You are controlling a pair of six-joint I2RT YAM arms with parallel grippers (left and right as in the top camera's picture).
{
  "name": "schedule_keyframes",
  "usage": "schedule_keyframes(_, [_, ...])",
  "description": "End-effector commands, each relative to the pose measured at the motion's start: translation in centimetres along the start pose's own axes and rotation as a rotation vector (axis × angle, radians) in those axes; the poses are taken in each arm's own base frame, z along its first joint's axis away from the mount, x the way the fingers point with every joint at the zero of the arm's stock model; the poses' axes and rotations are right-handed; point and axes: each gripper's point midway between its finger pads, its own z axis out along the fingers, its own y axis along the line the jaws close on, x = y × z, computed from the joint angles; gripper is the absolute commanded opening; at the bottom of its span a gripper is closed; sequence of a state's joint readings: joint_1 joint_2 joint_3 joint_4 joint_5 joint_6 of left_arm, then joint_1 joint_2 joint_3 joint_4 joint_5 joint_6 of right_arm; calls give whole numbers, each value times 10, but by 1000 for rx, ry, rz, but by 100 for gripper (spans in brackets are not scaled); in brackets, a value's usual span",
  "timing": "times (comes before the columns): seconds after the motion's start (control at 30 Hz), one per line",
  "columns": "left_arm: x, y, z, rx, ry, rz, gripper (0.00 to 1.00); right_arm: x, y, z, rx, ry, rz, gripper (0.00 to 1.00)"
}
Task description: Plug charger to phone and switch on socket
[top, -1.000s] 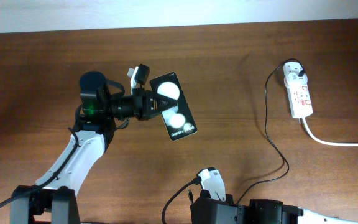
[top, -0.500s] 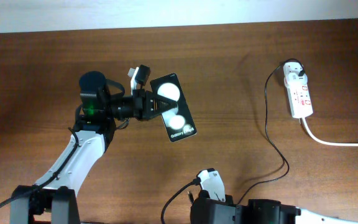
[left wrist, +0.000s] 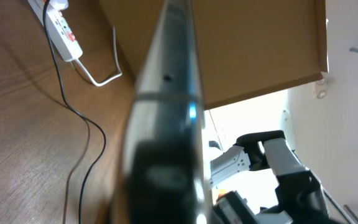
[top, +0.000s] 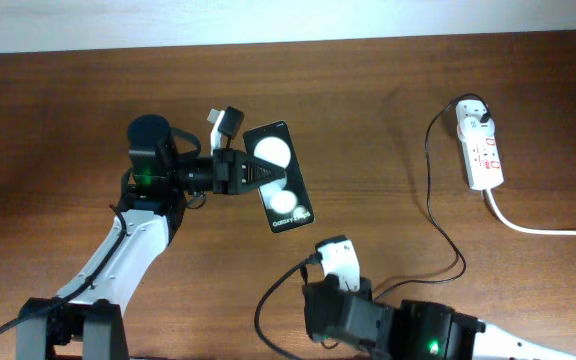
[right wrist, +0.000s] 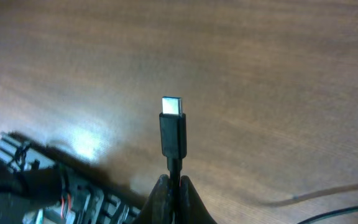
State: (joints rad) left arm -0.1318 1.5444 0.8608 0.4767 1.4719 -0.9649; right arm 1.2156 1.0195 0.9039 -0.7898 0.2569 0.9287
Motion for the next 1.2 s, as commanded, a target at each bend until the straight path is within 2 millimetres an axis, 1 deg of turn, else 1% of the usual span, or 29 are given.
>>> schedule_keyframes(0.0, [2, -9, 0, 26, 32, 67, 0, -18, 8, -11, -55, -19, -88, 4])
schedule_keyframes(0.07, [2, -9, 0, 26, 32, 72, 0, -20, 14, -11, -95, -7, -118, 4])
schedule_keyframes(0.13, [3, -9, 0, 28, 34, 91, 0, -23, 12, -9, -89, -6, -110, 4])
schedule_keyframes(0.3, [6, -10, 0, 36, 47, 83, 0, -33, 17, -4, -97, -42, -209, 4])
schedule_keyframes(0.37, [6, -9, 0, 36, 47, 81, 0, -36, 18, 1, -85, -50, -240, 4])
schedule_keyframes(0.43, [8, -10, 0, 42, 55, 81, 0, -44, 13, 5, -32, -76, -240, 4])
schedule_keyframes(0.57, [9, -11, 0, 49, 65, 84, 0, -61, 12, 0, 16, -139, -232, 4])
schedule_keyframes(0.7, [9, -11, 0, 50, 65, 84, 0, -61, 11, 0, 21, -138, -217, 4])
schedule_keyframes(0.9, [10, -12, -1, 54, 71, 83, 0, -53, 3, 1, 46, -105, -154, 4])
schedule_keyframes(1.07, [11, -12, -1, 54, 71, 80, 0, -52, 4, 1, 37, -98, -151, 4])
schedule_keyframes(1.17, [10, -12, -1, 52, 72, 47, 0, -52, 4, 1, 36, -98, -139, 4])
